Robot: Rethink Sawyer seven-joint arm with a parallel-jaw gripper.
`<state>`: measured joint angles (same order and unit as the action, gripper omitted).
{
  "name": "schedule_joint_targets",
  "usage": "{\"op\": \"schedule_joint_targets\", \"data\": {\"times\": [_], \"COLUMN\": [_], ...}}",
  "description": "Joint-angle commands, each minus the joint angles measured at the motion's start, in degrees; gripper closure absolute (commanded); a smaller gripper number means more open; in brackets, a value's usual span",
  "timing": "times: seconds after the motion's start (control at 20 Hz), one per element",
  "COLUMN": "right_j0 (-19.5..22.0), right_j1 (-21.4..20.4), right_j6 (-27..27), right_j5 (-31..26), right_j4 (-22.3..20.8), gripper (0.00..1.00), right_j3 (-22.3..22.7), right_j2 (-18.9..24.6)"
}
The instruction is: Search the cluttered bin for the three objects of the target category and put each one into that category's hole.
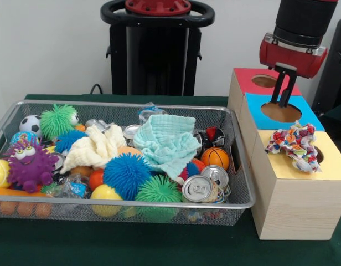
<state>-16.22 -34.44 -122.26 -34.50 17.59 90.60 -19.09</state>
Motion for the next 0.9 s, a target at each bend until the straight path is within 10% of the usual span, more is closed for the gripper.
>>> {"op": "schedule_joint_targets", "data": {"times": [0.05, 0.9], "right_j0": [1.8, -3.0], "right_j1": [1.5, 7.0], "right_j6": [-6.1, -15.7], "right_j5": [-1.8, 6.9], "right_j4": [-3.0, -2.4], "gripper": [1.0, 1.0], "right_j3": [-0.9, -11.3], "right_j2": [1.1, -6.7]}}
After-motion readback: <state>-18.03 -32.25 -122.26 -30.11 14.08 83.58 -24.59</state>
